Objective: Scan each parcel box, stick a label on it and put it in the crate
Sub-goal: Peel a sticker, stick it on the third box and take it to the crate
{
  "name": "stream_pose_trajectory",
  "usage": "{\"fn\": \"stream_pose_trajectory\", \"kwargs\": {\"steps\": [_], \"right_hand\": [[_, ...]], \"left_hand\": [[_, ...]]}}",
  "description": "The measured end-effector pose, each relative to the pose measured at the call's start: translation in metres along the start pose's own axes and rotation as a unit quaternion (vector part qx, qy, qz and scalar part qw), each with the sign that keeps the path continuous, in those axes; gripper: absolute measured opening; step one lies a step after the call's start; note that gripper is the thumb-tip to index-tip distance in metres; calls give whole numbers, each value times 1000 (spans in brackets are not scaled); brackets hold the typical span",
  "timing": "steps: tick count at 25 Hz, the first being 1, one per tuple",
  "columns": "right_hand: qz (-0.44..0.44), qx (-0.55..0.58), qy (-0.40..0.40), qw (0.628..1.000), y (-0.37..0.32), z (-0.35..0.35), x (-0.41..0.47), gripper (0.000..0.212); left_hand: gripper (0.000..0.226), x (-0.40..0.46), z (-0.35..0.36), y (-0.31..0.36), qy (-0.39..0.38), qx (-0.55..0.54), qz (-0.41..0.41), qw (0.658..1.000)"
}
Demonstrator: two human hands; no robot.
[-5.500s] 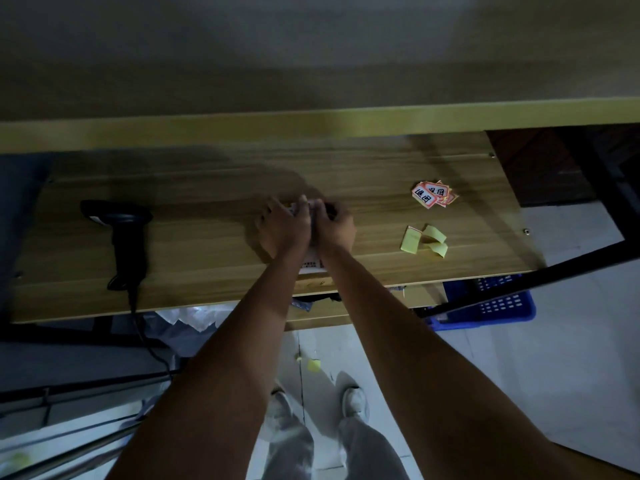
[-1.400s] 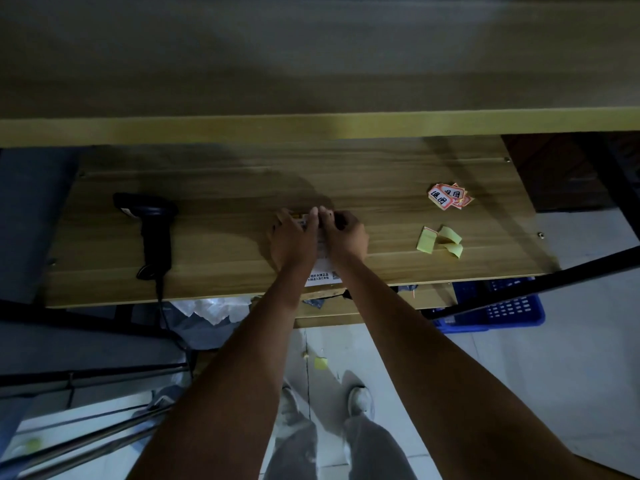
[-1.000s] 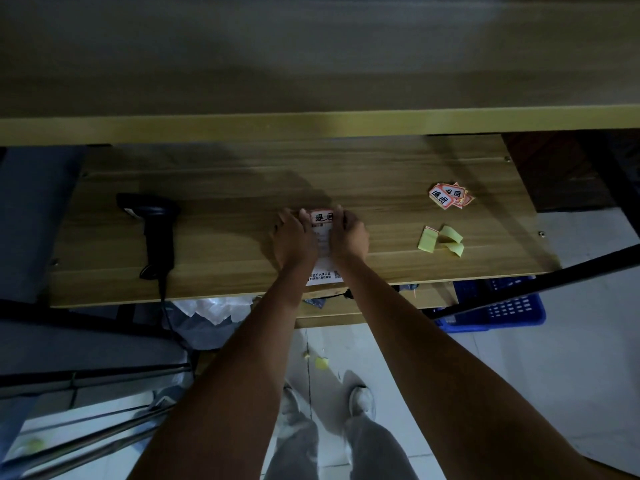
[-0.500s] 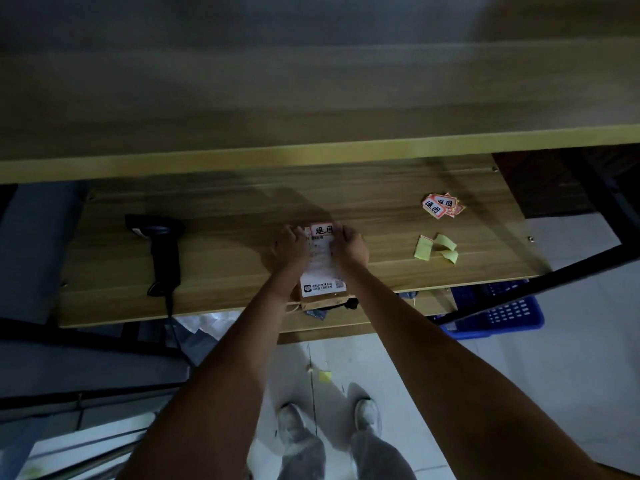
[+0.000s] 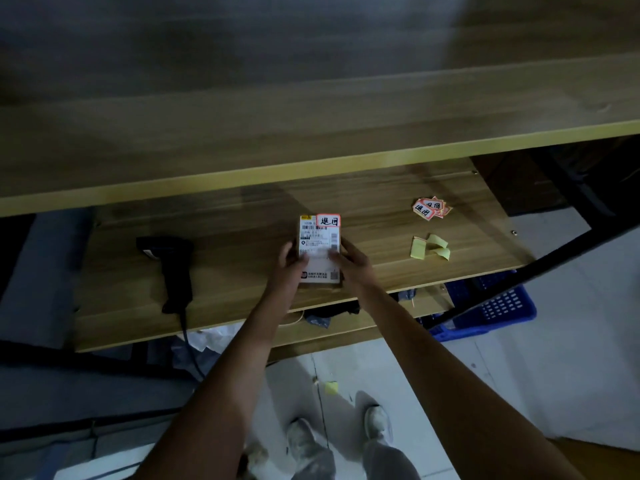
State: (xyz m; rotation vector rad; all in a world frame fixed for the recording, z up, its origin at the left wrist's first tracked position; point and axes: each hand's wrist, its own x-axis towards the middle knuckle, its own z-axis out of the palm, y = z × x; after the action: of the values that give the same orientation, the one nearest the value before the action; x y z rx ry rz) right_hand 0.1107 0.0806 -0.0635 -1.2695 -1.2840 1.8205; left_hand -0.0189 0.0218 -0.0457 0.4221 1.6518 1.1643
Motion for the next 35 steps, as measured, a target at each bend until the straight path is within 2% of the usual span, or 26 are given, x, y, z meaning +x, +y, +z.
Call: {"fn": "stream_pose_trajectory", "kwargs": {"steps": [4,5,7,12,20,23,27,32,35], "right_hand": [[-23,16,21,999,-22,-6,2,34],[-24,28,30,999,-27,-10,1,34],[-19,48,52,997,-37,-20,-5,35],[-18,79,87,993,-52,-70,-30,37],[0,133,136,982,-45,-194,-98,35],[10,149,154,977,-33,-247,-132,35],[17,130,165,978,-19,-312,-172,39],[23,126,195,972,-5,-388,-213,31],[20,138,219,966,-3,-422,-224,36]], "left_hand": [[59,6,-4,18,-40,-24,-20,999],[52,4,-1,23,-53,-30,-18,998],[21,-1,10,34,-64,-15,1,998],[8,-18,55,49,-135,57,17,989],[8,-55,170,17,-211,80,3,974],[8,-83,222,-3,-215,66,-4,974],[26,-116,285,-33,-226,64,-15,972],[21,-146,360,-62,-251,86,-23,964],[24,-158,399,-68,-254,88,-18,963]]}}
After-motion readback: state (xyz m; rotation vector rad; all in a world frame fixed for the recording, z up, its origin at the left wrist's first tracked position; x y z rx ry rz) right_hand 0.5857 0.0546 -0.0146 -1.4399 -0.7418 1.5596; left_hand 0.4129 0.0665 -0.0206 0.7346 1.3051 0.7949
